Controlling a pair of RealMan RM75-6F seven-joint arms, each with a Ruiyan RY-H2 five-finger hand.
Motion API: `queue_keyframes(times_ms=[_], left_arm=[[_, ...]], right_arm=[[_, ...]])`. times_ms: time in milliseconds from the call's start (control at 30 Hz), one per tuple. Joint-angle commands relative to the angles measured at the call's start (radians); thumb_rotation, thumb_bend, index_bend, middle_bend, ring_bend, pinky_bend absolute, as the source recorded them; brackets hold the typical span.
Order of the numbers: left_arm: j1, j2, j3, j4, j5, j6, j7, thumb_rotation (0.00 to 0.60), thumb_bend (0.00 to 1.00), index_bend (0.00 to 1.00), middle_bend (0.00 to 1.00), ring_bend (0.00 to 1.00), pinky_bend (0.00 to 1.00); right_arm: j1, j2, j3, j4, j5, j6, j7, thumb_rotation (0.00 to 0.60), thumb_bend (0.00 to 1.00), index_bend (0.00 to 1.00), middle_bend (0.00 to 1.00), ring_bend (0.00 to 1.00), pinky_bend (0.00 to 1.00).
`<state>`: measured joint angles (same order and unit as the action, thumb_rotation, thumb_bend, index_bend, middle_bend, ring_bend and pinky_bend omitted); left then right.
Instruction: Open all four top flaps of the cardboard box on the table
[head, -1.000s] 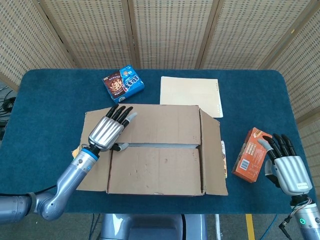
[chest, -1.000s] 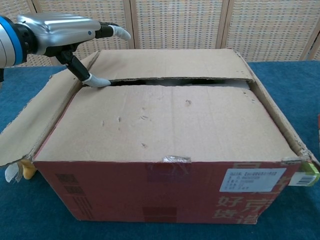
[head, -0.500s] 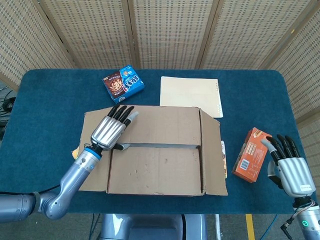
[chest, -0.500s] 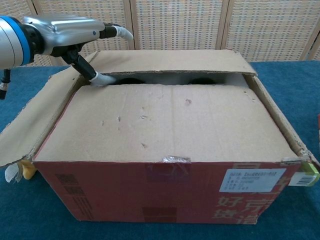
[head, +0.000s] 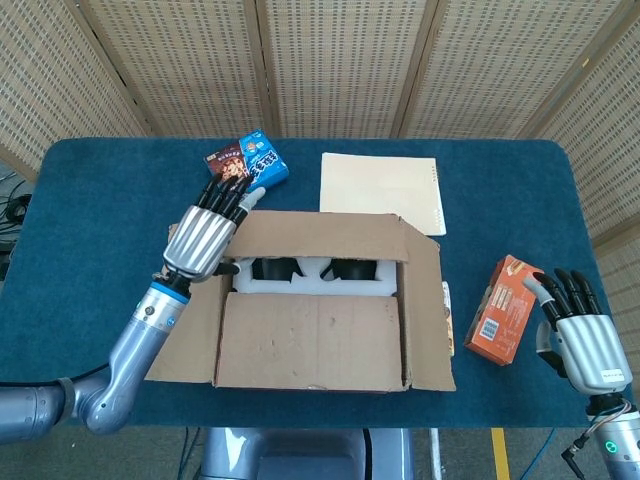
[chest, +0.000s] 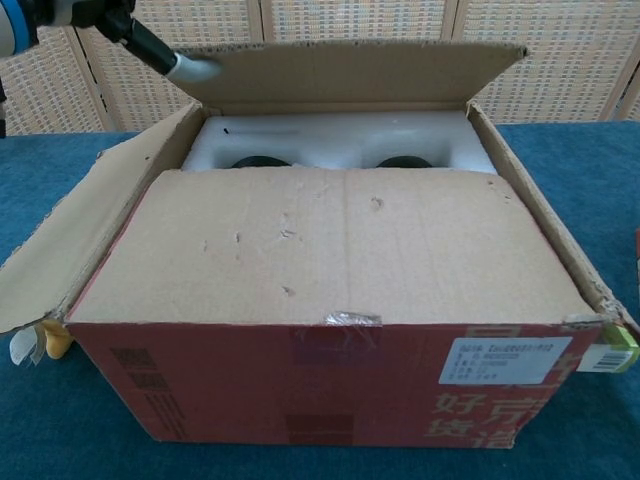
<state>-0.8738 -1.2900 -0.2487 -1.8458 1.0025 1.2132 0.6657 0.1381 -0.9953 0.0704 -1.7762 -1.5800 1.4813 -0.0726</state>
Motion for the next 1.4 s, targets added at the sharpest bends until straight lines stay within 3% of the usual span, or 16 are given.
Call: queue_keyframes(times_ms=[33,567,967,1233,1400], left_arm=[[-0.014,0.012,-0.028,0.028,-0.005,0.002,0.002,0.400,0.32,0.01,0.00,0.00,0.00],[-0.170,-0.023,-0.120,0.256,-0.154,-0.106,0.116,0.400,0.31,0.01,0.00,0.00,0.00],[-0.256,-0.111,-0.108,0.430,-0.268,-0.161,0.187,0.400,0.31,0.00,0.00,0.00,0.00],[-0.257,-0.116,-0.107,0.440,-0.279,-0.148,0.165,0.399,0.31,0.00,0.00,0.00,0.00],[-0.237,-0.075,-0.119,0.373,-0.257,-0.137,0.112,0.400,0.31,0.00,0.00,0.00,0.00]], right_arm=[[0.000,0.001,0.001,-0.001,0.002,0.000,0.000,0.600,0.82,0.14,0.14,0.00,0.00],[-0.009,0.011,0.002,-0.014,0.010,0.008,-0.011,0.600,0.82,0.14,0.14,0.00,0.00],[-0.025,0.023,0.001,-0.022,0.013,0.026,-0.010,0.600,0.82,0.14,0.14,0.00,0.00],[-0.031,0.026,0.000,-0.025,0.013,0.031,-0.009,0.600,0.82,0.14,0.14,0.00,0.00],[-0.031,0.024,0.001,-0.025,0.009,0.032,-0.010,0.600,0.82,0.14,0.14,0.00,0.00]])
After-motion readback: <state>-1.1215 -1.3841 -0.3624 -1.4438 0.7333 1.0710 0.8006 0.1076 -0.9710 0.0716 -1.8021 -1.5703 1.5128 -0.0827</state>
